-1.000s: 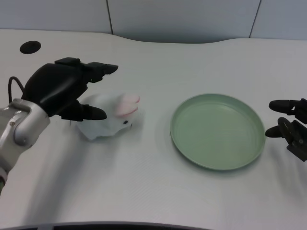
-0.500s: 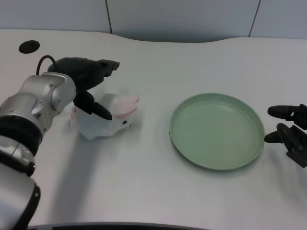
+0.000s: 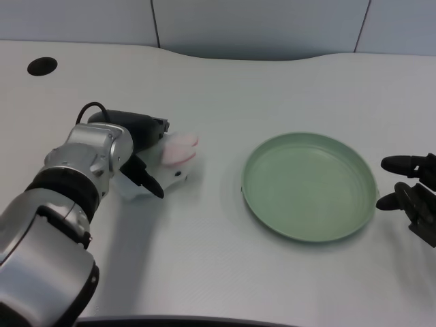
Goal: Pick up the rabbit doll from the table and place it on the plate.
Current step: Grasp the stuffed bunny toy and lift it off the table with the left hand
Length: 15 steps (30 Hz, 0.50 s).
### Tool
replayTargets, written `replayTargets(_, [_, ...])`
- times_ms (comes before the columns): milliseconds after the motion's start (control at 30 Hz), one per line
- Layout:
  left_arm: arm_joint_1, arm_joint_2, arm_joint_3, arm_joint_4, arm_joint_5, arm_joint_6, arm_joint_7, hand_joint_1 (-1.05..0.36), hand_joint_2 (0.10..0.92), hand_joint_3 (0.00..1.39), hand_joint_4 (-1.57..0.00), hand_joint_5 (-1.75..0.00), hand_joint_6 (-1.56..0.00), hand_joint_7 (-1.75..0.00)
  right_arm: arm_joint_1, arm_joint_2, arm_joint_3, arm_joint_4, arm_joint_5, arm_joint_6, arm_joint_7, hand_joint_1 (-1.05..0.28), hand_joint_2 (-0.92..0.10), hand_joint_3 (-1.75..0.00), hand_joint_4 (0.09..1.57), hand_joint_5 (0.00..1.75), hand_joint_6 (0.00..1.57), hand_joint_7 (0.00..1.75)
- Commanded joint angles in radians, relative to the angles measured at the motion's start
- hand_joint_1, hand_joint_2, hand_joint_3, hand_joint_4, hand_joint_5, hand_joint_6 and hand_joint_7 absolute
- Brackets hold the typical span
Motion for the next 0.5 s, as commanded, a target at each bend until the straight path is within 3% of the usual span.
replayTargets(33, [0.01,-0.012,-0.04,0.019,0.034,0.034,0.008,-1.01,0.879,0.0,0.0,0.0,-0.01,-0.01,0.034,-0.003,-0.001,-0.04,0.007,0.019,-0.009,-0.3,-0.92,-0.49,0.36,1.37,0.42,0.83])
replayTargets(133, [0.02,-0.023,-0.061,0.023,0.045,0.051,0.023,-1.0,0.867,0.0,0.0,0.0,-0.02,-0.01,0.053,0.0,0.0,-0.086,0.016,0.058,-0.019,-0.29,-0.92,-0.5,0.34,1.37,0.42,0.85])
replayTargets(200, [0.026,-0.03,-0.077,0.024,0.056,0.057,0.037,-0.99,0.863,0.0,0.0,0.0,-0.02,-0.01,0.067,0.002,0.0,-0.109,0.019,0.066,-0.02,-0.29,-0.92,-0.5,0.34,1.37,0.42,0.85])
replayTargets(267, [0.036,-0.042,-0.095,0.025,0.068,0.063,0.06,-0.94,0.849,0.0,0.0,0.0,-0.03,-0.01,0.088,0.009,-0.002,-0.141,0.036,0.076,-0.013,-0.26,-0.92,-0.52,0.31,1.39,0.41,0.88])
replayTargets(367, [0.051,-0.046,-0.103,0.026,0.068,0.045,0.102,-0.87,0.821,0.0,0.0,0.0,-0.05,-0.01,0.115,0.012,-0.002,-0.185,0.04,0.106,-0.026,-0.28,-0.92,-0.5,0.28,1.42,0.39,0.92])
replayTargets(467, [0.072,-0.041,-0.13,0.025,0.092,0.021,0.209,-0.79,0.817,0.0,-0.13,-0.06,-0.13,-0.04,0.131,0.013,-0.004,-0.199,0.046,0.108,-0.019,-0.28,-0.92,-0.5,0.29,1.42,0.37,0.93])
replayTargets(500, [0.08,-0.039,-0.136,0.025,0.099,0.012,0.255,-0.74,0.817,0.0,-0.17,-0.08,-0.17,-0.05,0.134,0.011,-0.003,-0.199,0.043,0.101,-0.018,-0.28,-0.92,-0.5,0.29,1.43,0.37,0.93])
